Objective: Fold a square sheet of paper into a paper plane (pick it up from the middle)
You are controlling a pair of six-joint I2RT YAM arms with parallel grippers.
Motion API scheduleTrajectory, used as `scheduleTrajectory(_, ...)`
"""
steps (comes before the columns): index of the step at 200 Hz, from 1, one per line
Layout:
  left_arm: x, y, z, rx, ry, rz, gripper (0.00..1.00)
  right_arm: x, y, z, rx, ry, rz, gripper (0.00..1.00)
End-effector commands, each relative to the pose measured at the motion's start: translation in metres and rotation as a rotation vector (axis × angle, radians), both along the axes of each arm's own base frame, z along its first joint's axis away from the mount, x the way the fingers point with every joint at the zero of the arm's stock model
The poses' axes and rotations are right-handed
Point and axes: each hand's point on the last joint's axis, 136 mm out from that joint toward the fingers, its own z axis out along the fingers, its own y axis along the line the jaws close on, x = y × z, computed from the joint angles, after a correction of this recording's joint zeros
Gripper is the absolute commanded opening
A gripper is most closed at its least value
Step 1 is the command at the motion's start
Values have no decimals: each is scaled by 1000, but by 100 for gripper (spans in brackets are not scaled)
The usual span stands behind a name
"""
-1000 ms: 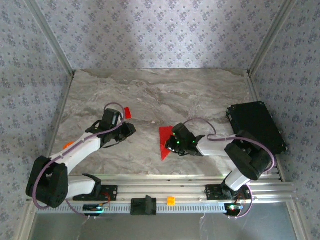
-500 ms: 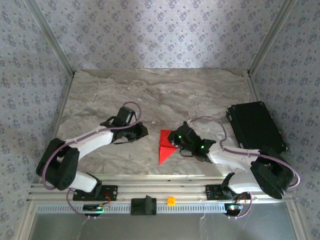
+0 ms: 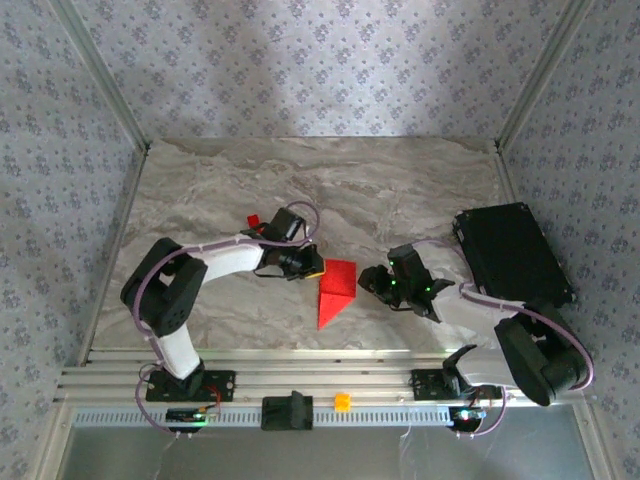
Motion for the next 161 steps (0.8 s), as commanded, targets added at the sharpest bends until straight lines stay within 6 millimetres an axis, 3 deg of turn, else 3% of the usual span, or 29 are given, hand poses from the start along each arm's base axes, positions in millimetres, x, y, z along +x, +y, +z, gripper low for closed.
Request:
scheduleTrajectory(1, 4, -12, -1, -25, -8, -36, 10, -5, 11, 2, 42, 15, 70, 41)
scheduleTrajectory(76, -5, 8, -51, 71, 70, -12, 6, -4, 29, -6, 96, 99, 108, 44)
scheduleTrajectory(161, -10, 18, -59, 73, 82, 4, 6, 0, 41, -7, 157, 113, 114, 44)
